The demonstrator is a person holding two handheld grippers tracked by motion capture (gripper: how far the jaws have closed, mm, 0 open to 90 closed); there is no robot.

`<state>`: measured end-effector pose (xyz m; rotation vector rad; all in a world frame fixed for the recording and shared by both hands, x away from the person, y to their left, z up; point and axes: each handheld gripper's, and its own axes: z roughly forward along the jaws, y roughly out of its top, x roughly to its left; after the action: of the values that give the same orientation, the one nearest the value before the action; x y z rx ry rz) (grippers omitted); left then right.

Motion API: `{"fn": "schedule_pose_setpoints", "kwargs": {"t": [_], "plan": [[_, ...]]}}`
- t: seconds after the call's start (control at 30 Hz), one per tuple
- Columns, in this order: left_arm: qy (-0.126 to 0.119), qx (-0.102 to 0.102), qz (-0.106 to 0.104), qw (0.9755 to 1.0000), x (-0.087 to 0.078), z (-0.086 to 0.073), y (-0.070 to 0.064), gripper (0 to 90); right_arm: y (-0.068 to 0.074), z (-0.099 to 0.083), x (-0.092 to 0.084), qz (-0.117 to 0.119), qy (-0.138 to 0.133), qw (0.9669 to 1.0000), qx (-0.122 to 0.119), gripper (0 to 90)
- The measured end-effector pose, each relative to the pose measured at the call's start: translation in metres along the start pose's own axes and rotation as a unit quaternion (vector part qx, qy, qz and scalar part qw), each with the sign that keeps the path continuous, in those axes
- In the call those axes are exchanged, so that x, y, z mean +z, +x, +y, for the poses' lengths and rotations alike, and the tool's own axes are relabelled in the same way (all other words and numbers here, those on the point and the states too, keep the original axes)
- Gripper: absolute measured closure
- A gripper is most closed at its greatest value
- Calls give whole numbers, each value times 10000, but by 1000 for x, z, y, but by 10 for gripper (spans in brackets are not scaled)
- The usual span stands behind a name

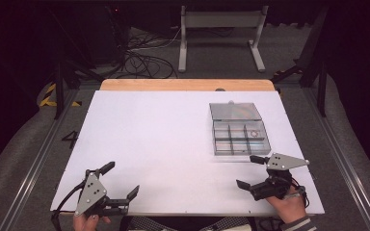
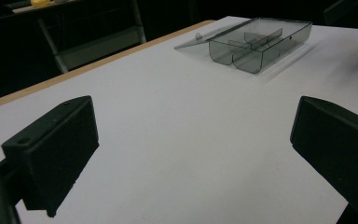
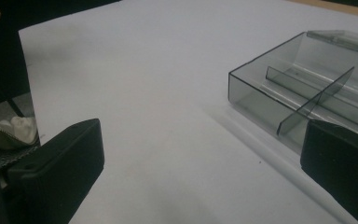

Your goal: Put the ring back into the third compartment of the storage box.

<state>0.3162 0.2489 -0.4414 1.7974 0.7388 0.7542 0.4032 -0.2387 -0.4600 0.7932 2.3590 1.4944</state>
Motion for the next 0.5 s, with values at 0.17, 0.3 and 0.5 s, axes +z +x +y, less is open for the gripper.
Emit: {"fn": "schedule_pose_setpoints", "kwargs": {"t": [0.17, 0.3, 0.5], "plan": [[9, 11, 0, 10000, 0, 0, 0, 13, 0, -8, 4, 28, 147, 9999, 87, 0], [31, -53, -18, 10000, 1, 0, 0, 13, 0, -15, 9, 34, 344, 9994, 26, 3], [41, -68, -30, 10000, 1, -1, 0, 13, -2, -20, 13, -4, 530, 9986, 40, 7]]}}
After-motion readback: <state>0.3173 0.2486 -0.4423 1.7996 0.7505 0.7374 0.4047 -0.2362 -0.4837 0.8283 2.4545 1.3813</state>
